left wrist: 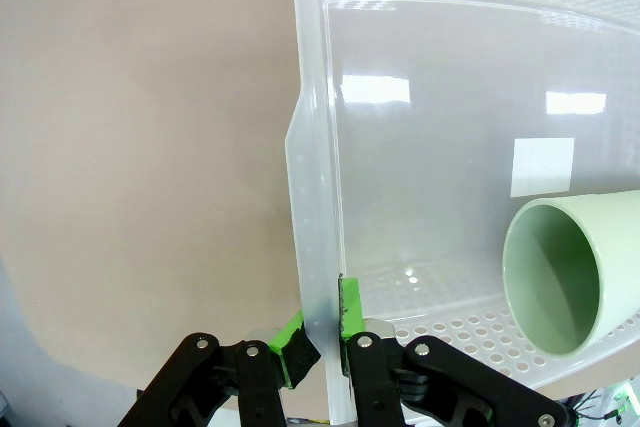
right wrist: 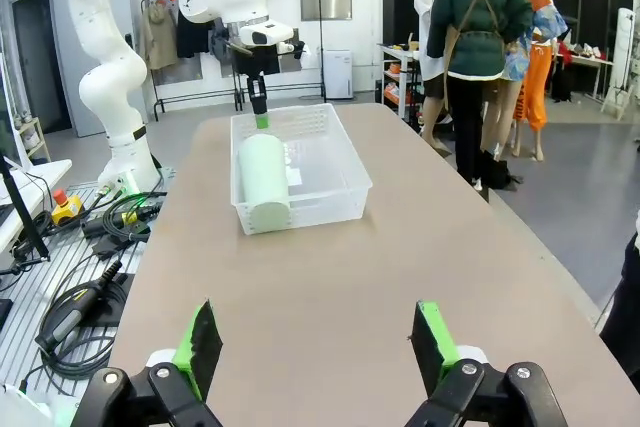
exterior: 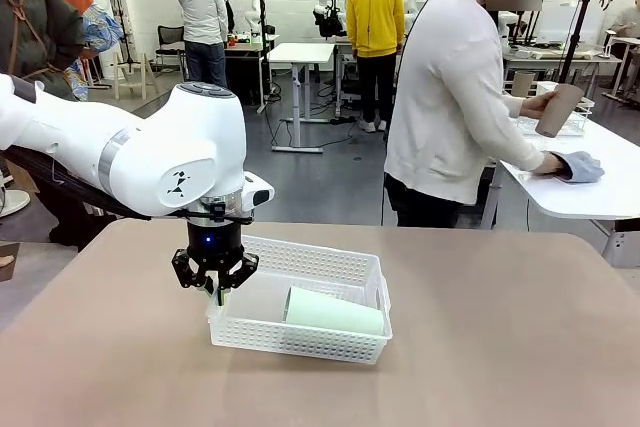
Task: Clean and organize the cups into the basket.
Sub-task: Pick up the Reusable plastic cup from the right side of the table and stack it inside the Organizing basket in the center of the table.
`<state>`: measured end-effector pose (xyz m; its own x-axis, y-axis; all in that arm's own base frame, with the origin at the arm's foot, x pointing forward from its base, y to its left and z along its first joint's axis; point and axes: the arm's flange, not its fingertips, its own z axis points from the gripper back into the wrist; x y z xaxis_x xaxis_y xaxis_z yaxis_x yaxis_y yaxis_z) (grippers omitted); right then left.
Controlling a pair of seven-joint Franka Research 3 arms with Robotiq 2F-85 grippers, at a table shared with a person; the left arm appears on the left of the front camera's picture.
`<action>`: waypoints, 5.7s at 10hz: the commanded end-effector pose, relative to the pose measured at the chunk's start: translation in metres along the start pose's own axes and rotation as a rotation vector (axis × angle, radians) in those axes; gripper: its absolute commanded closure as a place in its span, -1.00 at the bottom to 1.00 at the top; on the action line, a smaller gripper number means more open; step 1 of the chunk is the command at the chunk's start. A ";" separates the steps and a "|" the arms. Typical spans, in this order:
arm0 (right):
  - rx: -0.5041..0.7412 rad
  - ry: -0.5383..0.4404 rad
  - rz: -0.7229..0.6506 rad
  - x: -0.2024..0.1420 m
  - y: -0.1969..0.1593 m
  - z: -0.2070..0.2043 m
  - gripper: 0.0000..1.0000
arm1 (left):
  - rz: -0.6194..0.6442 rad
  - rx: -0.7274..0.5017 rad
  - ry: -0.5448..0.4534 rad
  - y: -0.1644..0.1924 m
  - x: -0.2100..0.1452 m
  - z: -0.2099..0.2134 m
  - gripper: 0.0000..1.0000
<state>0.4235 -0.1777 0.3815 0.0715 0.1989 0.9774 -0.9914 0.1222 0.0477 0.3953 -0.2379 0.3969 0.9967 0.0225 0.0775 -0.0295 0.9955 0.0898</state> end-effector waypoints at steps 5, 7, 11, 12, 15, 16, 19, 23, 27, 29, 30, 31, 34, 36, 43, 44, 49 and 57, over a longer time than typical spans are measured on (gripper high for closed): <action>-0.002 0.002 -0.001 -0.001 -0.001 0.000 -1.00 | 0.022 0.001 -0.006 -0.003 -0.001 0.002 1.00; -0.002 0.002 -0.001 -0.001 -0.001 0.000 -1.00 | 0.022 0.001 -0.006 -0.003 -0.001 0.002 1.00; -0.002 0.002 -0.001 -0.001 -0.001 0.000 -1.00 | 0.022 0.001 -0.006 -0.003 -0.001 0.002 1.00; -0.002 0.002 -0.001 -0.001 -0.001 0.000 -1.00 | 0.022 0.001 -0.006 -0.003 -0.001 0.002 1.00; -0.002 0.002 -0.001 -0.001 -0.001 0.000 -1.00 | 0.022 0.001 -0.006 -0.003 -0.001 0.002 1.00; 0.000 0.000 0.000 0.000 0.000 0.000 -1.00 | 0.022 0.001 -0.006 -0.003 -0.001 0.002 1.00; -0.001 0.057 0.009 -0.034 -0.022 0.003 -1.00 | 0.022 0.001 -0.006 -0.003 -0.001 0.002 1.00; 0.035 0.153 -0.053 -0.086 -0.049 -0.017 -1.00 | 0.022 0.001 -0.006 -0.003 -0.001 0.002 1.00; 0.081 0.226 -0.071 -0.109 -0.057 -0.041 -1.00 | 0.022 0.001 -0.006 -0.003 -0.001 0.002 1.00; 0.104 0.234 -0.057 -0.109 -0.058 -0.055 -1.00 | 0.022 0.001 -0.006 -0.003 -0.001 0.002 1.00; 0.117 0.235 -0.035 -0.104 -0.059 -0.065 -1.00 | 0.022 0.001 -0.006 -0.003 -0.001 0.002 1.00; 0.126 0.237 -0.017 -0.100 -0.059 -0.074 -1.00 | 0.022 0.001 -0.006 -0.003 -0.001 0.002 1.00; 0.167 0.228 0.018 -0.095 -0.059 -0.102 -1.00 | 0.022 0.001 -0.006 -0.003 -0.001 0.002 1.00; 0.196 0.227 0.018 -0.094 -0.056 -0.113 -1.00 | 0.022 0.001 -0.006 -0.003 -0.001 0.002 1.00; 0.294 0.243 0.012 -0.097 -0.049 -0.147 -1.00 | 0.022 0.001 -0.006 -0.003 -0.001 0.002 1.00; 0.303 0.245 0.011 -0.099 -0.049 -0.153 -1.00 | 0.022 0.001 -0.006 -0.003 -0.001 0.002 1.00; 0.318 0.239 0.021 -0.102 -0.049 -0.152 1.00 | 0.022 0.001 -0.006 -0.003 -0.001 0.002 1.00; 0.197 0.235 -0.108 0.088 0.059 -0.137 -0.26 | 0.022 0.001 -0.006 -0.003 -0.001 0.002 1.00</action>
<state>0.3927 -0.0275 0.4235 0.1531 0.3945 0.9061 -0.9807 -0.0523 0.1884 0.3953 -0.2379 0.3968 0.9968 0.0227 0.0772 -0.0296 0.9955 0.0897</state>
